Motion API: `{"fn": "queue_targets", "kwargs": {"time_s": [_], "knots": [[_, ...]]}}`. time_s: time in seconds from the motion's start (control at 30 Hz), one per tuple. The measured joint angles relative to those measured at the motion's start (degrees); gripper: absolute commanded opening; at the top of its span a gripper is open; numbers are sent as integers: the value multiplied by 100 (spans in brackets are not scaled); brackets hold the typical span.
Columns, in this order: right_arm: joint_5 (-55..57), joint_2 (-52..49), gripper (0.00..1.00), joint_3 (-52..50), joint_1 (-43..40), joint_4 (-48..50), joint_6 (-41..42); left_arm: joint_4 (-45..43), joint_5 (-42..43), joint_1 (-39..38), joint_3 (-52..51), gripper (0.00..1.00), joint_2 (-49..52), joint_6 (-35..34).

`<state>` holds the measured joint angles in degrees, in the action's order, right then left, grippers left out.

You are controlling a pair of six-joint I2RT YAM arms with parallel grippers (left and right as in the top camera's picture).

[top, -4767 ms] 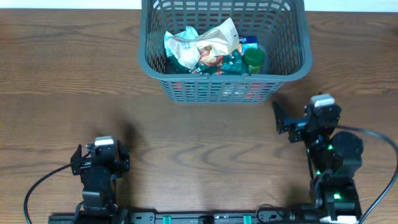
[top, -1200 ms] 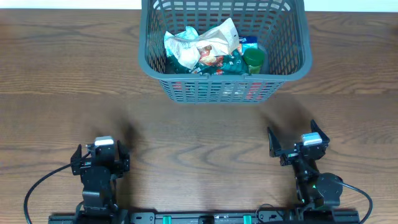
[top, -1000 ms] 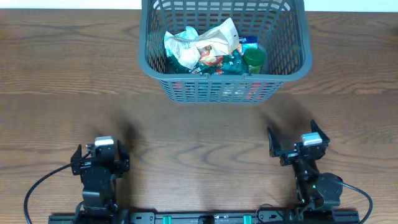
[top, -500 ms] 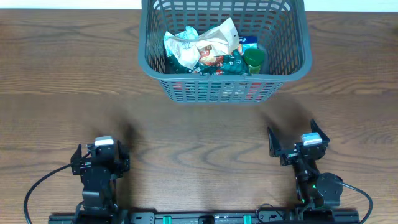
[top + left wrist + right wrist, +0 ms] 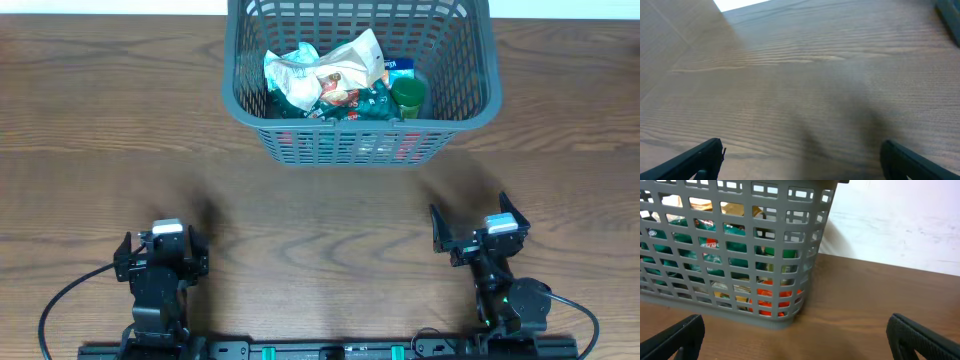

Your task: Pack container

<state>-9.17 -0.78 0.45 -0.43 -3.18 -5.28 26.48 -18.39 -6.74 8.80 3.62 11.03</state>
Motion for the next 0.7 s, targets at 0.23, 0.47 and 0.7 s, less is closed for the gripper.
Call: {"fn": "queue_targets", "kwargs": {"time_s": [0.23,0.47,0.7], "knots": [[0,0,99,0,0,0,0,-20,0,0,13,99,192,2],[0,0,99,0,0,0,0,-315,0,0,22,99,177,0],[0,0,99,0,0,-2,0,-317,0,0,22,99,-28,2]]}}
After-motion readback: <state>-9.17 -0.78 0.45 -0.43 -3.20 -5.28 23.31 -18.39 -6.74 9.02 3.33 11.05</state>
